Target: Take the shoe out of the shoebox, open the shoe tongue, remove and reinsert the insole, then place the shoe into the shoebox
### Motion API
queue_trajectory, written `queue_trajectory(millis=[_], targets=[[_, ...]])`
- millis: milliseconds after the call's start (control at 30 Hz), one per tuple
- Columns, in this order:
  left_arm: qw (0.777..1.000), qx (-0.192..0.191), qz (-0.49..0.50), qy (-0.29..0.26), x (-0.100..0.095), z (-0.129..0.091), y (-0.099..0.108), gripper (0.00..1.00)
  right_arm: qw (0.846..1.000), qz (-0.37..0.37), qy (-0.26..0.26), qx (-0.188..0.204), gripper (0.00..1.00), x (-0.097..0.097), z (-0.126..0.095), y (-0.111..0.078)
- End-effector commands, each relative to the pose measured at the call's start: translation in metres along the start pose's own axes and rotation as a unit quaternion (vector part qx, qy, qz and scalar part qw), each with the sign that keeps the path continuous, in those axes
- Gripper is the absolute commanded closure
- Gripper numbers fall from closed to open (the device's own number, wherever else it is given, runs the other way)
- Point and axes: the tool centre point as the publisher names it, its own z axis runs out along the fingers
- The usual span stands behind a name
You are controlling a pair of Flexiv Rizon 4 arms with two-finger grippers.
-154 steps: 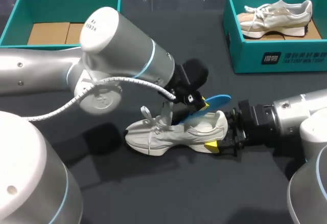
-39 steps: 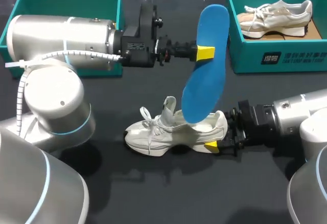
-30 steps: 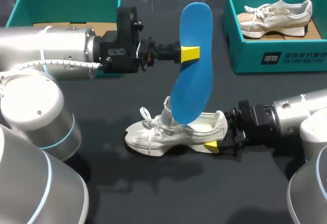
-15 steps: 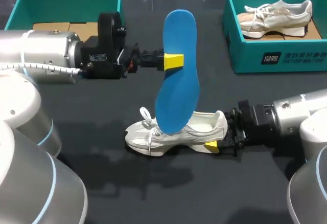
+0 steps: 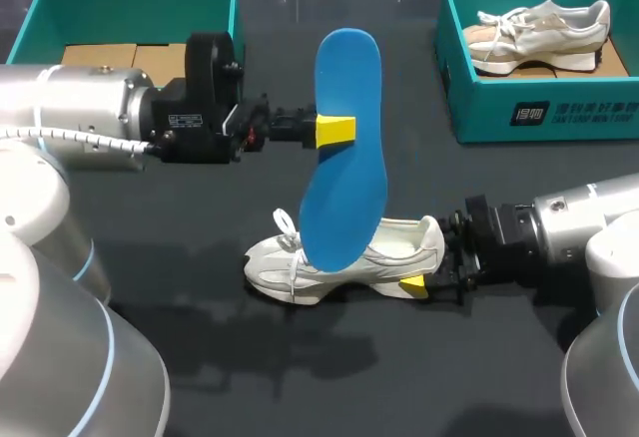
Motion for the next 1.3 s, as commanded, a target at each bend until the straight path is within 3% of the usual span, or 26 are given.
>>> queue_trajectory(millis=[33, 100, 133, 167, 200, 567, 833, 967, 1133, 1300], targets=[[1.000, 0.001, 0.000, -0.001, 0.001, 0.000, 0.001, 1.00, 1.000, 0.001, 0.000, 0.002, 1.00, 0.001, 0.002, -0.001], [1.000, 0.001, 0.000, -0.001, 0.001, 0.000, 0.001, 1.00, 1.000, 0.002, 0.001, 0.005, 1.00, 0.002, 0.000, -0.002], [1.000, 0.001, 0.000, -0.001, 0.001, 0.000, 0.001, 1.00, 1.000, 0.009, -0.001, 0.012, 0.85, 0.003, -0.001, -0.005], [1.000, 0.001, 0.000, -0.001, 0.001, 0.000, 0.001, 1.00, 1.000, 0.013, -0.002, 0.017, 0.52, 0.004, -0.003, -0.007], [1.000, 0.001, 0.000, -0.001, 0.001, 0.000, 0.001, 1.00, 1.000, 0.014, -0.002, 0.018, 0.00, 0.007, -0.005, -0.008], [1.000, 0.001, 0.000, -0.001, 0.001, 0.000, 0.001, 1.00, 0.996, 0.028, -0.012, 0.089, 0.00, 0.026, -0.046, -0.013], [1.000, 0.001, 0.000, -0.001, 0.001, 0.000, 0.001, 1.00, 0.988, 0.035, -0.017, 0.150, 0.00, 0.011, -0.073, -0.016], [1.000, 0.001, 0.000, -0.001, 0.001, 0.000, 0.001, 1.00, 0.983, 0.038, -0.025, 0.177, 0.00, 0.009, -0.080, -0.007], [1.000, 0.001, 0.000, -0.001, 0.001, 0.000, 0.001, 1.00, 0.967, 0.059, -0.035, 0.246, 0.00, 0.008, -0.086, 0.005], [1.000, 0.001, 0.000, -0.001, 0.001, 0.000, 0.001, 1.00, 0.941, 0.072, -0.058, 0.326, 0.00, 0.014, -0.090, 0.026]])
